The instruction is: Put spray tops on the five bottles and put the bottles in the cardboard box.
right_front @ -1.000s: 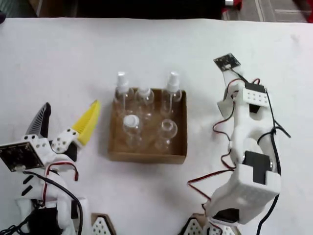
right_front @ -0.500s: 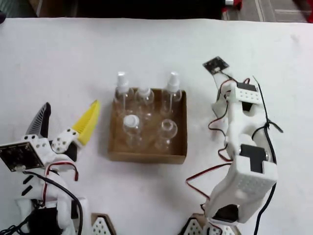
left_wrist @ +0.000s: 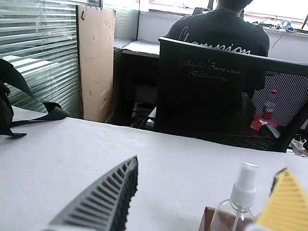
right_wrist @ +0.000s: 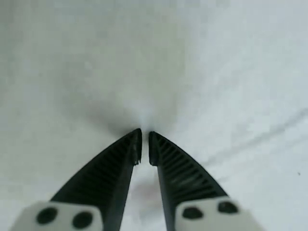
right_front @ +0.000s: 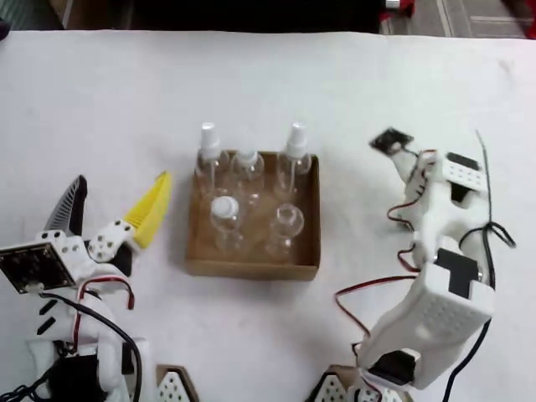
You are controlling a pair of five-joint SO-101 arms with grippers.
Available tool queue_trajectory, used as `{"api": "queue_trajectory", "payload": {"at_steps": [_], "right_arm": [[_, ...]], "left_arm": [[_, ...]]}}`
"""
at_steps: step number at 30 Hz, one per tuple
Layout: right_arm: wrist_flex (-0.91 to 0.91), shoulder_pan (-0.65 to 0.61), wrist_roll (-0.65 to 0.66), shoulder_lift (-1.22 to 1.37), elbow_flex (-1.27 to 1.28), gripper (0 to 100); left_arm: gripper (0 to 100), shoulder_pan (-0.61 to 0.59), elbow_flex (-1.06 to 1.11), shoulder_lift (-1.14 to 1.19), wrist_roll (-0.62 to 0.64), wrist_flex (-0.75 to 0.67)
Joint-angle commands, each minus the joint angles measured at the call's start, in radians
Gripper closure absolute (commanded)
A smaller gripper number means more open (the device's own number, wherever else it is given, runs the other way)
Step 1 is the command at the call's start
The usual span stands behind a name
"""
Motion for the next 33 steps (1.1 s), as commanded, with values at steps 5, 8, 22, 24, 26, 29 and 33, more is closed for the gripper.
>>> {"api": "queue_trajectory", "payload": {"at_steps": [5, 8, 22, 24, 26, 29, 33], "right_arm": [[0.042, 0.113, 0.051, -0.120, -0.037, 98.1], [0.038, 0.153, -0.048, -0.222, -0.031, 98.1], [0.191, 0.288, 0.594, -0.501, 0.081, 98.1], [0.185, 0.320, 0.718, -0.533, 0.121, 98.1], [0.159, 0.348, 0.799, -0.544, 0.161, 98.1], [0.010, 0.371, 0.801, -0.521, 0.245, 98.1], [-0.199, 0.372, 0.761, -0.446, 0.365, 98.1]], "left_arm": [[60, 0.012, -0.005, 0.002, 0.011, -0.005], [60, 0.012, -0.005, 0.002, 0.011, -0.005], [60, 0.012, -0.005, 0.002, 0.011, -0.005], [60, 0.012, -0.005, 0.002, 0.011, -0.005], [60, 0.012, -0.005, 0.002, 0.012, -0.005], [60, 0.012, -0.005, 0.002, 0.012, -0.005], [60, 0.012, -0.005, 0.002, 0.012, -0.005]]}}
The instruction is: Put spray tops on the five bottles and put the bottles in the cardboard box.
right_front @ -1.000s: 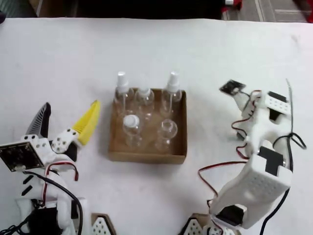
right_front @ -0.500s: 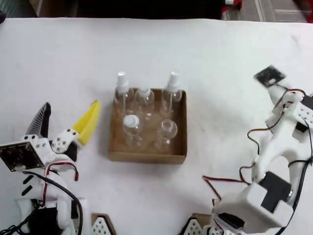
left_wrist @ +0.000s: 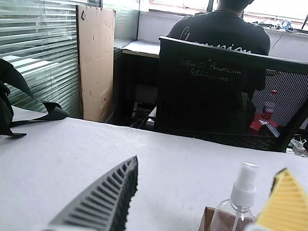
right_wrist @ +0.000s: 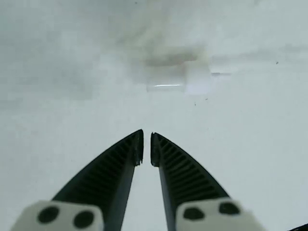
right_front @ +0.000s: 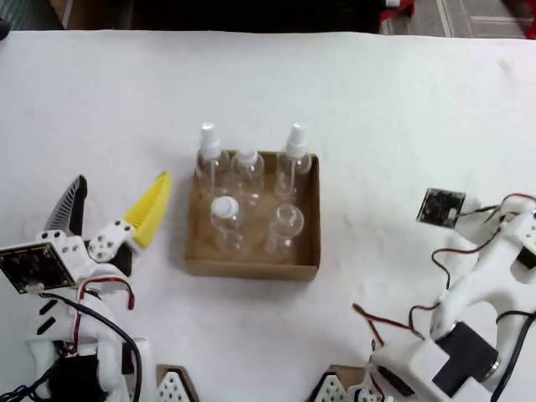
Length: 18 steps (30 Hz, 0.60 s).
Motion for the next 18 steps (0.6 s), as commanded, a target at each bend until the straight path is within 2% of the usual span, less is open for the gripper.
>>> {"api": "queue_trajectory", "payload": {"at_steps": [1, 10, 15, 18], "right_arm": [[-0.160, 0.005, -0.032, 0.031, 0.058, 98.1], [-0.171, -0.091, -0.103, 0.125, 0.095, 98.1], [-0.151, -0.236, -0.256, 0.133, 0.097, 98.1], [-0.252, -0.331, -0.405, 0.134, 0.098, 98.1]], "left_arm": [[60, 0.012, -0.005, 0.002, 0.012, -0.005], [60, 0.012, -0.005, 0.002, 0.012, -0.003], [60, 0.012, -0.005, 0.002, 0.012, -0.003], [60, 0.012, -0.005, 0.002, 0.012, -0.003]]}}
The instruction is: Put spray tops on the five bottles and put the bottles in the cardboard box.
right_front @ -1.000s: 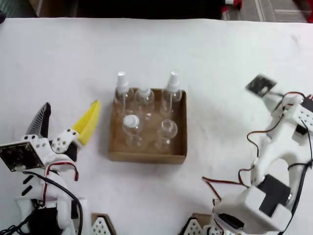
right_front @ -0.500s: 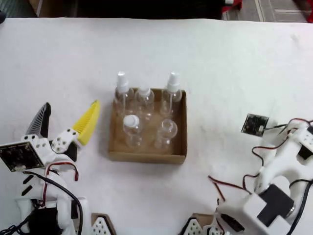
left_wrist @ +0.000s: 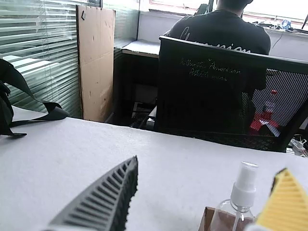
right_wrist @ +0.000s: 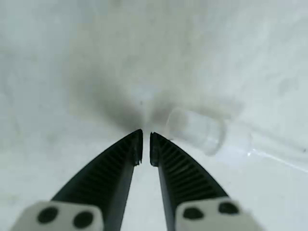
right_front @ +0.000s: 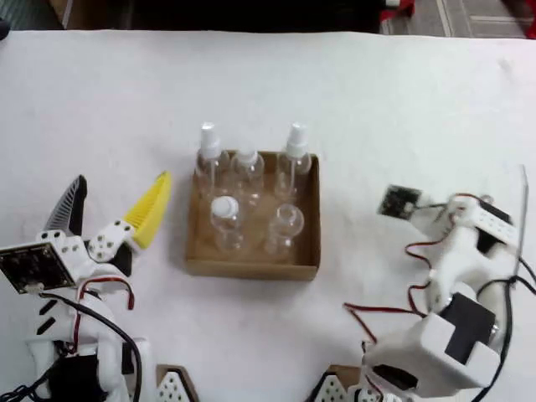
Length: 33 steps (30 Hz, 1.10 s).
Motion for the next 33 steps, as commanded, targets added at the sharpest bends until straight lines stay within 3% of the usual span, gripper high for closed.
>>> {"api": "queue_trajectory", "payload": {"at_steps": [1, 7, 15, 18, 24, 27, 33], "right_arm": [[-0.119, -0.113, -0.189, -0.005, -0.005, 98.1], [-0.303, -0.219, -0.460, -0.018, -0.006, 98.1], [-0.263, -0.237, -0.505, -0.205, -0.012, 98.1], [-0.202, -0.274, -0.489, -0.239, -0.049, 94.4], [0.033, -0.337, -0.293, -0.114, -0.269, 60.3], [0.242, -0.314, -0.170, 0.033, -0.479, 63.5], [0.524, -0.219, -0.130, 0.377, -0.968, 76.6]], "left_arm": [[60, 0.012, -0.005, 0.002, 0.012, -0.003], [60, 0.012, -0.005, 0.002, 0.012, -0.003], [60, 0.013, 0.012, 0.002, 0.012, -0.014], [60, 0.013, 0.012, 0.002, 0.012, -0.014], [60, 0.013, 0.009, 0.002, 0.012, -0.014], [60, 0.012, 0.009, 0.002, 0.012, -0.014], [60, 0.012, 0.009, 0.002, 0.011, -0.014]]}}
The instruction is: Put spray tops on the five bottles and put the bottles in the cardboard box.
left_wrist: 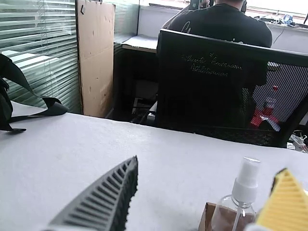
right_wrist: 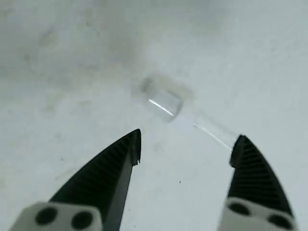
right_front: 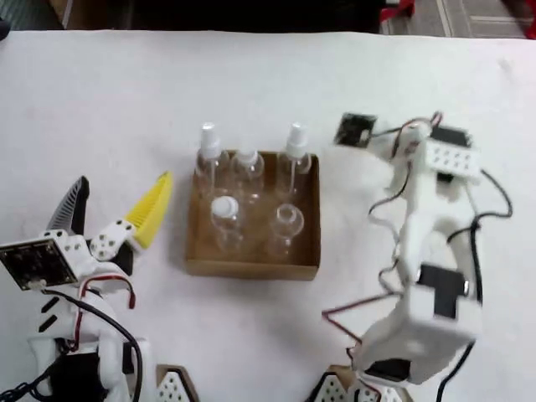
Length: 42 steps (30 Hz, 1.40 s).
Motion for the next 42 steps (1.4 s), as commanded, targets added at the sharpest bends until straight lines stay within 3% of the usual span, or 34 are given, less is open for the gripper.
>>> {"api": "queue_trajectory", "payload": {"at_steps": [1, 6, 12, 33, 36, 42], "right_arm": [[0.200, 0.027, 0.068, 0.166, -0.333, 75.9], [0.397, 0.021, 0.137, 0.377, -0.647, 67.5], [0.449, 0.027, 0.209, 0.545, -0.812, 67.3], [0.312, 0.018, 0.198, 0.714, -0.822, 67.3], [0.308, 0.019, 0.196, 0.708, -0.822, 71.7], [0.308, 0.004, 0.176, 0.710, -0.822, 94.1]], "left_arm": [[60, 0.012, -0.009, 0.002, 0.011, -0.014], [60, 0.012, -0.008, 0.002, 0.011, -0.014], [60, 0.012, -0.008, 0.002, 0.012, -0.014], [60, 0.013, -0.008, 0.002, 0.012, -0.014], [60, 0.013, -0.008, 0.002, 0.012, -0.014], [60, 0.013, -0.008, 0.002, 0.012, -0.014]]}}
